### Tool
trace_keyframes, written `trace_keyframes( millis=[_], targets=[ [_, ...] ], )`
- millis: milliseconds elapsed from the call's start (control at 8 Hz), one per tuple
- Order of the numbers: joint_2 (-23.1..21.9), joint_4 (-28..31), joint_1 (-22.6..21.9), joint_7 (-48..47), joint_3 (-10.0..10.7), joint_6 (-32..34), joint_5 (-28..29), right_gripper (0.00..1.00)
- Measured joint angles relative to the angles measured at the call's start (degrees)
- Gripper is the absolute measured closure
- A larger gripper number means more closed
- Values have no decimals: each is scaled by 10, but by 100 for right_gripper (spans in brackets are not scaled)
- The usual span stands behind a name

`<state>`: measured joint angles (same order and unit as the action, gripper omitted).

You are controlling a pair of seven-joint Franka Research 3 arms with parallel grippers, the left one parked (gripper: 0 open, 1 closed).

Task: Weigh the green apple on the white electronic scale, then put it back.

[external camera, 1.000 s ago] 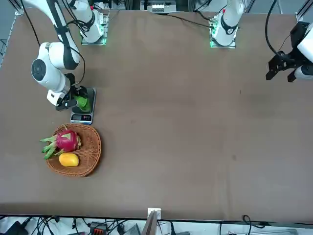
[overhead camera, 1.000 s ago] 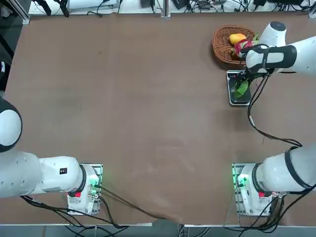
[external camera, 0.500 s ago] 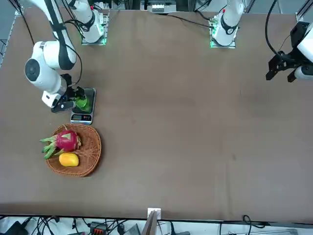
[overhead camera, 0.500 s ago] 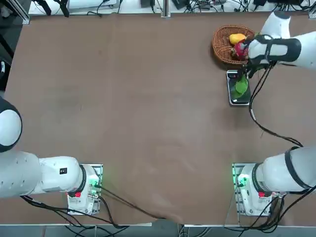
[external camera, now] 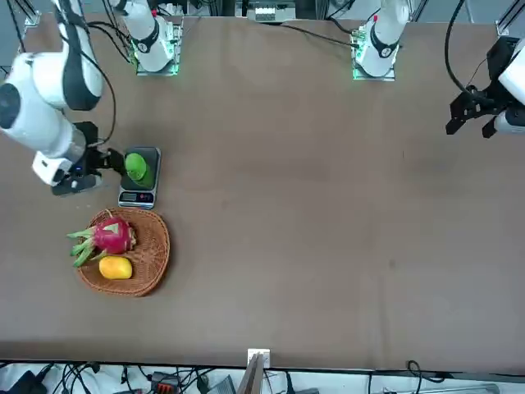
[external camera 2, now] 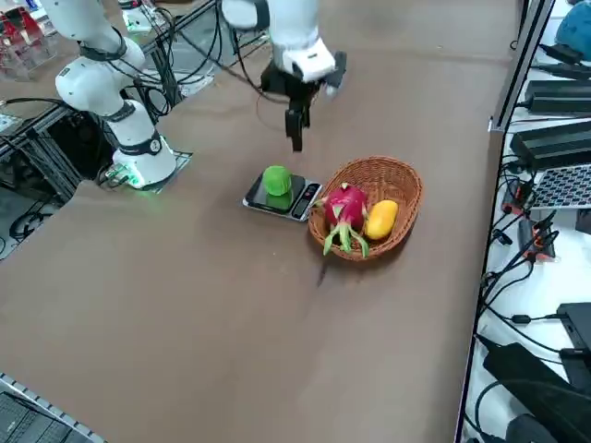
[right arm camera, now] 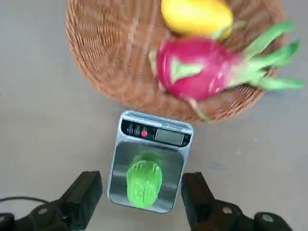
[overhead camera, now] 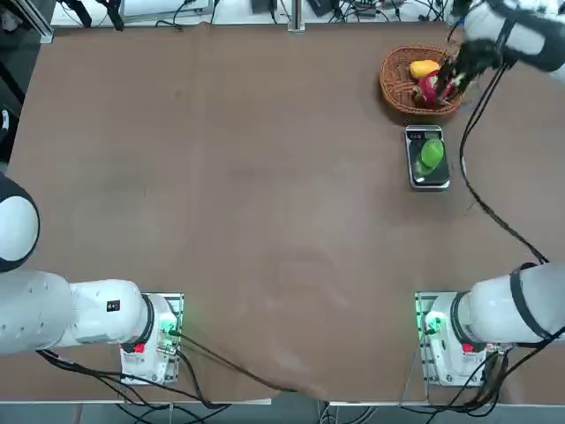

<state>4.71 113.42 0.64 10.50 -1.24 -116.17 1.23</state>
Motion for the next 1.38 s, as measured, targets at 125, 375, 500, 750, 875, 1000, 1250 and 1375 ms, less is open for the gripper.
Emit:
trace_keyframes(
  millis=[125,375,500,750,875,1000,1250,1375],
  targets=[
    [0,-22,0,-1,0,7,0,0],
    [1,-50,-1,-9,-1,14,0,0],
    [1,-61,-2,-13,-2,26,0,0],
    [1,-76,-5,-14,-2,33,0,0],
    [1,-85,-7,-15,-2,42,0,0],
    [1,-93,-9,-15,-2,54,0,0],
    [0,-129,-9,-16,-2,99,0,0],
    [-2,-158,-9,-16,-2,136,0,0]
  ],
)
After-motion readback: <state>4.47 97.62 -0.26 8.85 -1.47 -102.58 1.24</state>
